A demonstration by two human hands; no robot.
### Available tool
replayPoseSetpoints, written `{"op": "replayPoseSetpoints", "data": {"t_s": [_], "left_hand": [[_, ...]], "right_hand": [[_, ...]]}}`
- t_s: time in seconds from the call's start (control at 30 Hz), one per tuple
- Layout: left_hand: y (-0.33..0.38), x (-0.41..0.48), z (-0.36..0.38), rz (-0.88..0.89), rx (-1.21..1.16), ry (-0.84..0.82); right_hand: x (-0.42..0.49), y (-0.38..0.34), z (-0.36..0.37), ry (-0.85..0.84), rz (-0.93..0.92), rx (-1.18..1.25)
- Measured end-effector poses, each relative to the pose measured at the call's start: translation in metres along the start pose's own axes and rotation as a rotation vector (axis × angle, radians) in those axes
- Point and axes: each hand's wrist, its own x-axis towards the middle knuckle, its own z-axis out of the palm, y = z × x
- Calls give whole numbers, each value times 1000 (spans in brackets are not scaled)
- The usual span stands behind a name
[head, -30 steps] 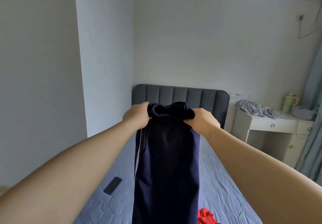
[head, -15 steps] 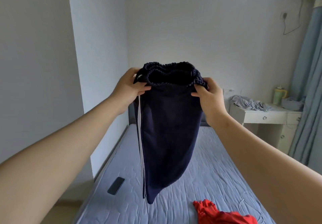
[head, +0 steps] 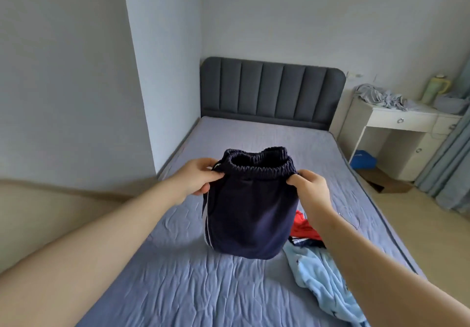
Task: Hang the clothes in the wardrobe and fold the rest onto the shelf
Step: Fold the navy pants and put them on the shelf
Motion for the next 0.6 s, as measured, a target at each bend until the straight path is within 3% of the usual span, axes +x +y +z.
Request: {"op": "replayPoseSetpoints", "data": {"t_s": [0.37,0.6], "left_hand": [[-137,-82,80,-372,99,-137],[-198,-47,103,-482,68,-66]], "right_hand": [[-125,136,-19,-256,421,-90],[-113,191,14,-251,473,-176]]}}
